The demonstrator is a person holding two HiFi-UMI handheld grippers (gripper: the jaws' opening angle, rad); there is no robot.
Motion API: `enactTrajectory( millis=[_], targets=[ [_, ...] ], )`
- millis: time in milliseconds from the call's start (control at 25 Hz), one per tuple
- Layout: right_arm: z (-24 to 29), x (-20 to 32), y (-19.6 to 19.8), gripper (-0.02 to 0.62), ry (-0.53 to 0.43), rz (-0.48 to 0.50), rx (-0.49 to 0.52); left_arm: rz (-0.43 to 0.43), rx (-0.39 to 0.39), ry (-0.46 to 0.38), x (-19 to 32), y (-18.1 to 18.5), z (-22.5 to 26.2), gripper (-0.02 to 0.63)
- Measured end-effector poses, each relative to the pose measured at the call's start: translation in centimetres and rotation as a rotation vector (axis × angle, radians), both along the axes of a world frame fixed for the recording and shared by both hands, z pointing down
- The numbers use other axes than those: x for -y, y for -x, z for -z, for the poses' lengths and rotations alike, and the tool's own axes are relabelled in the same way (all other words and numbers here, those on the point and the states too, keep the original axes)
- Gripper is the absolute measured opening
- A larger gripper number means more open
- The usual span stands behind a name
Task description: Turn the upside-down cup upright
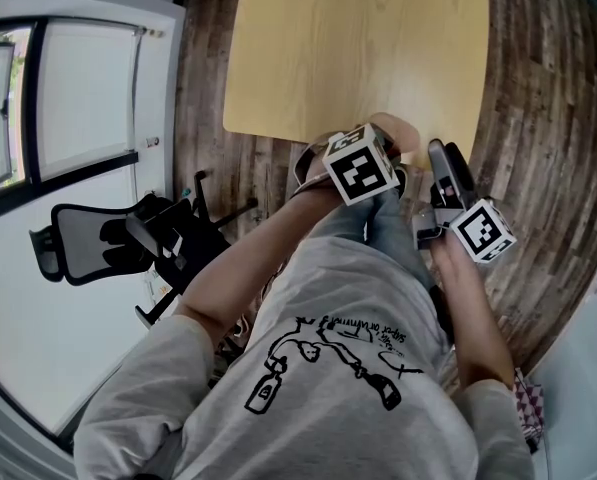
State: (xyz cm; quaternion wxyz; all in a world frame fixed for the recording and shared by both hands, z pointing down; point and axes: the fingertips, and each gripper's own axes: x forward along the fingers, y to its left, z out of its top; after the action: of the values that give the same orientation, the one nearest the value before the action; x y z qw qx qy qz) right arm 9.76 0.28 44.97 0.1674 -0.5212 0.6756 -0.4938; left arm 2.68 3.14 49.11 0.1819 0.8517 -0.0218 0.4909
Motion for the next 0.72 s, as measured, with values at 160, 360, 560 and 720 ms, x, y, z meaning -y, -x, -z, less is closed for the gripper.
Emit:
enactTrajectory(
  millis=[160,360,560,720],
  targets=[
    [-0.3,-0.1,0.0,0.307,0.009,0.002,-0.005,-0.055,0.052,-0.048,0.2,0.0,-0.2,0.021],
    [-0.6,-0.5,0.1,0.307,0.028,-0.001,0.007,-0.115,0.104,-0.099,0.2,-0.2,-0.4,0.021],
    [-0.6,-0.3,0.1,0.307,0.024,0.010,-0.005,-0.162,0.149,-0.110,0.1,-0.3,-1.3,0.021],
    [-0.7,-0.3,0.1,0.307,0.024,0.015,-0.010,-0.211,0.196,-0.131,0.2,-0.2,-1.9,0.021]
  ],
)
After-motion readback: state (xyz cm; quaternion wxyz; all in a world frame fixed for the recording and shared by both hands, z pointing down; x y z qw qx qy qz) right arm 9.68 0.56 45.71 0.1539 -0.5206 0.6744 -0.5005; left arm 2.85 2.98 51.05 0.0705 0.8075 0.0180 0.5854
